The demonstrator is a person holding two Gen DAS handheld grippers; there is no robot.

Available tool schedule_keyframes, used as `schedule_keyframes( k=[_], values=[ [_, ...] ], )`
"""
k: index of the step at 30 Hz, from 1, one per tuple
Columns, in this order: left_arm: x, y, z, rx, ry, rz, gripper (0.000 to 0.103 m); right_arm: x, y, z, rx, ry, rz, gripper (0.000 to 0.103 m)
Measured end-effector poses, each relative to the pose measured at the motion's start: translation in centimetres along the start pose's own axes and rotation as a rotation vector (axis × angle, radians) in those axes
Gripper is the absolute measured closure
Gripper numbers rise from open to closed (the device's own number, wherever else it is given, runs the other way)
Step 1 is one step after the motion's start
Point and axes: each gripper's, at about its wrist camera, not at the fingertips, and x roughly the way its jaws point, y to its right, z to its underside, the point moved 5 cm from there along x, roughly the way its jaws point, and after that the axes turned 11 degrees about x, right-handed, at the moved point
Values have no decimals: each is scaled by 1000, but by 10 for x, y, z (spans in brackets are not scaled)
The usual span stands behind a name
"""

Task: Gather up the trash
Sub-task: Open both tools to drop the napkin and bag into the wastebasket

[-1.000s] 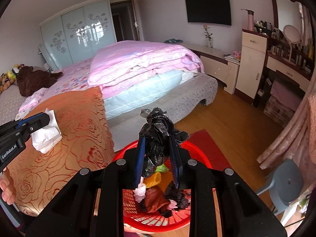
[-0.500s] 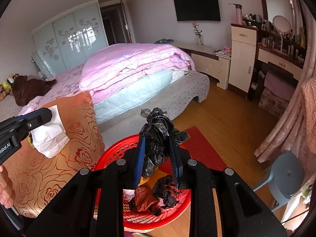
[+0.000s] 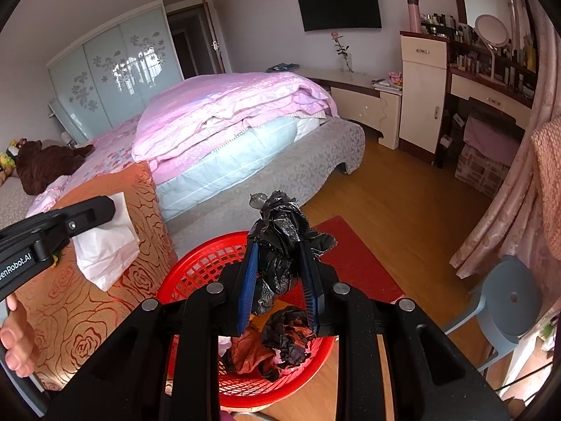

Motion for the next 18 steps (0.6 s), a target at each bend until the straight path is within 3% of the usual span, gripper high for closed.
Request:
schedule_keyframes(
  k=[18],
  values=[
    [0, 16, -8, 23, 14, 31, 94, 0, 4, -3, 15, 5, 0, 79]
  ],
)
